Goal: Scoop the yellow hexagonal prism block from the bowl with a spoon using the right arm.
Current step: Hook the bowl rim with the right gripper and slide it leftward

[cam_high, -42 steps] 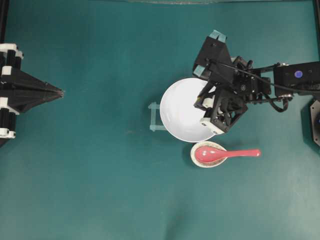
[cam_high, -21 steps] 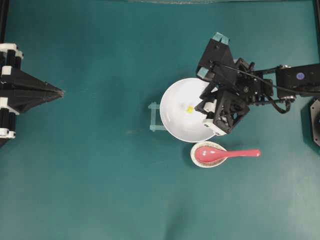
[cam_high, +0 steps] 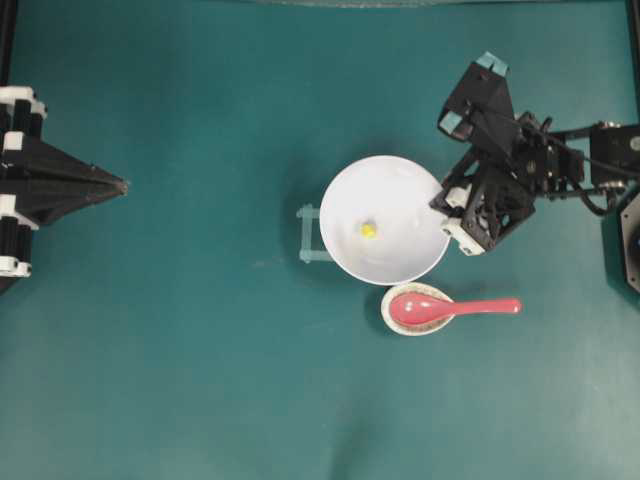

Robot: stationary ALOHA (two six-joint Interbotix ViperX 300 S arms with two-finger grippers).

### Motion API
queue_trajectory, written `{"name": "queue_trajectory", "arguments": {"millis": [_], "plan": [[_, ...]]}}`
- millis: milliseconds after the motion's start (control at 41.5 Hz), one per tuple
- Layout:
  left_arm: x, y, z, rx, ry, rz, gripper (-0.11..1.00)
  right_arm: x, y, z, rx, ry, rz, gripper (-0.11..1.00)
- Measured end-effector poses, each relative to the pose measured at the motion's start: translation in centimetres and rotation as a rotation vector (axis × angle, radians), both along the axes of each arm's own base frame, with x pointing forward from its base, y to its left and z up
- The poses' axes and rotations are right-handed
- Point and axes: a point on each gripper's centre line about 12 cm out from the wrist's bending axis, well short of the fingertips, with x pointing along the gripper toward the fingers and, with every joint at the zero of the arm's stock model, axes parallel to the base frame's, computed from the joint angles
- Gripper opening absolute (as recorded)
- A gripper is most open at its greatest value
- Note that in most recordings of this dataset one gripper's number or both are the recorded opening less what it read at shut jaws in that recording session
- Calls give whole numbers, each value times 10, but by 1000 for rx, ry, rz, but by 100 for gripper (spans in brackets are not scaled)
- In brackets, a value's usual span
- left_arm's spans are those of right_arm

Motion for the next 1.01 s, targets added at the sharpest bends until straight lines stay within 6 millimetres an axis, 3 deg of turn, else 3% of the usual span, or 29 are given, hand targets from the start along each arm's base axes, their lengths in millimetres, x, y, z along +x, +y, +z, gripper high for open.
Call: {"name": "queue_trajectory", "arguments": {"millis": [361,746,867,1011], "plan": [[0,0,0,-2,2,0,0,2,-15,-18,-5,41,-36,47],[0,0,0,0,0,0,0,6,-16,-30,-1,53,-36,46],[0,0,0,0,2,0,0,7,-16,-29,-1,50,-36,38],[0,0,0,-2,2,0,0,8,-17,-29,-1,35,-39,17]]}}
